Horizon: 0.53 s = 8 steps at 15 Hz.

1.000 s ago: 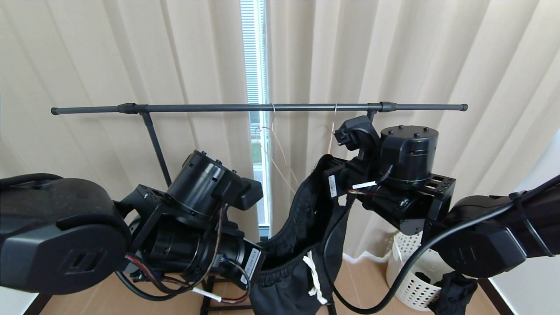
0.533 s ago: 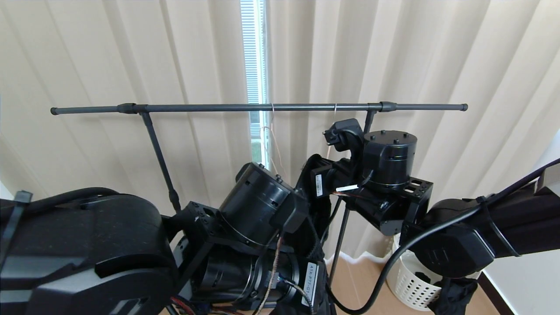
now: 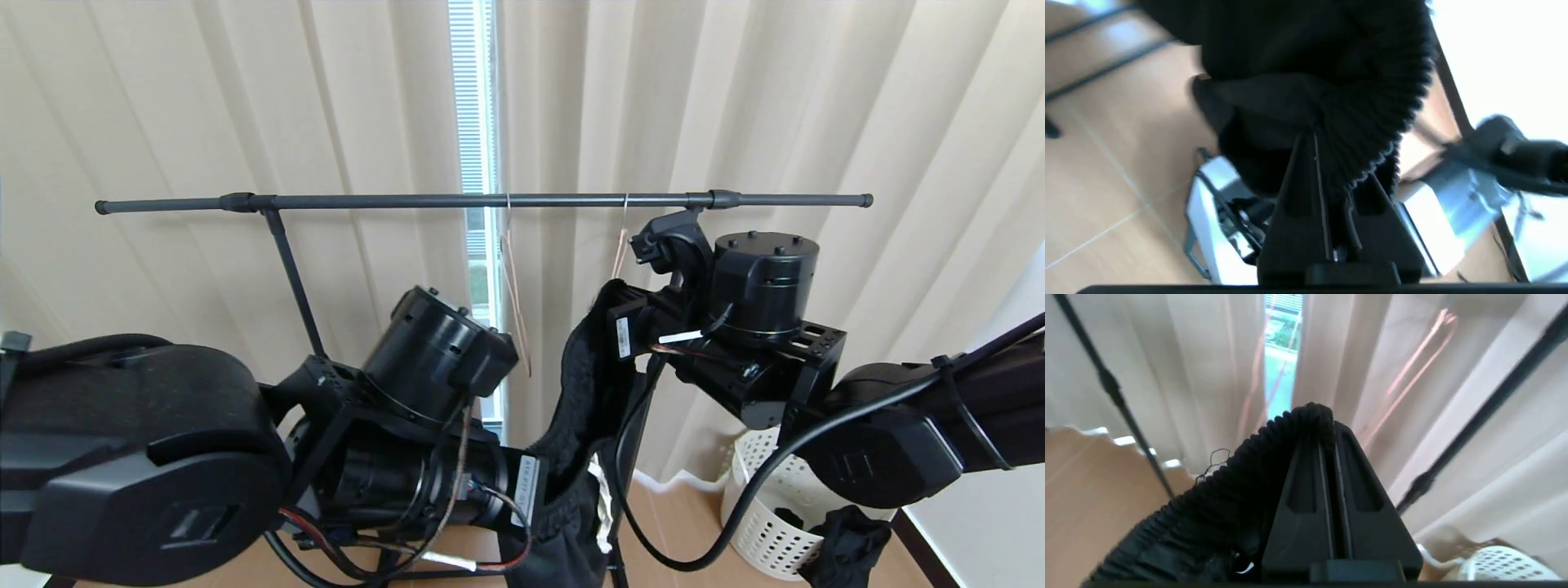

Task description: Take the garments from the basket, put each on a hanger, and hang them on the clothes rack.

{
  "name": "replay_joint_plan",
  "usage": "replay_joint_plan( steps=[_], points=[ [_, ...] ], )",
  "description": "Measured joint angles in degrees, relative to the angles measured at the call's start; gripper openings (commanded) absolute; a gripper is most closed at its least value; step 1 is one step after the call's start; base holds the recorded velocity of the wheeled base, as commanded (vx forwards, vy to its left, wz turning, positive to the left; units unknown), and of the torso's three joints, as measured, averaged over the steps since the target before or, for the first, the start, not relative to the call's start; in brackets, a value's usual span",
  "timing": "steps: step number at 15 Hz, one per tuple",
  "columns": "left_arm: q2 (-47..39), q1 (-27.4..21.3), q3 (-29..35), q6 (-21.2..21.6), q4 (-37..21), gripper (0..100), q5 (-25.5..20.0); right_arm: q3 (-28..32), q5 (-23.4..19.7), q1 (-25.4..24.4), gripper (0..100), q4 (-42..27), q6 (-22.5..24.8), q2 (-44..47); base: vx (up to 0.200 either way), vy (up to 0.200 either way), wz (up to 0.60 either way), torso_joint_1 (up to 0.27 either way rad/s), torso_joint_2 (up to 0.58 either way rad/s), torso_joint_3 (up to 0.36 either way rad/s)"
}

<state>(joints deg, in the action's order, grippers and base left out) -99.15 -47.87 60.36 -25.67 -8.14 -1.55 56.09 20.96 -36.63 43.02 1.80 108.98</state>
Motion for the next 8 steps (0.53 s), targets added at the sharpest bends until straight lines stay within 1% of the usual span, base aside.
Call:
replay_joint_plan(
  steps=[2, 3, 6, 8],
  points=[
    [1.1, 3.6, -0.9, 2.3, 0.3, 0, 2.1, -2.0, -0.8, 1.2, 0, 0.0, 2.8, -1.9, 0.0, 0.0, 0.0, 0.0, 0.0, 0.0],
    [1.1, 5.7, -0.8, 3.8, 1.5, 0, 2.7, -3.4, -1.5, 1.7, 0, 0.0, 4.6, -3.2, 0.0, 0.0, 0.0, 0.0, 0.0, 0.0],
    [-1.4, 9.5, 1.0, 6.1, 7.8, 0, 3.2, -7.7, -2.4, 2.1, 0, 0.0, 8.7, -7.1, 0.0, 0.0, 0.0, 0.0, 0.0, 0.0],
    [-3.9, 11.8, 3.6, 8.0, 10.7, 0, 3.3, -10.9, -2.4, 2.0, 0, -0.1, 13.5, -9.5, 0.0, 0.0, 0.0, 0.0, 0.0, 0.0]
  ],
)
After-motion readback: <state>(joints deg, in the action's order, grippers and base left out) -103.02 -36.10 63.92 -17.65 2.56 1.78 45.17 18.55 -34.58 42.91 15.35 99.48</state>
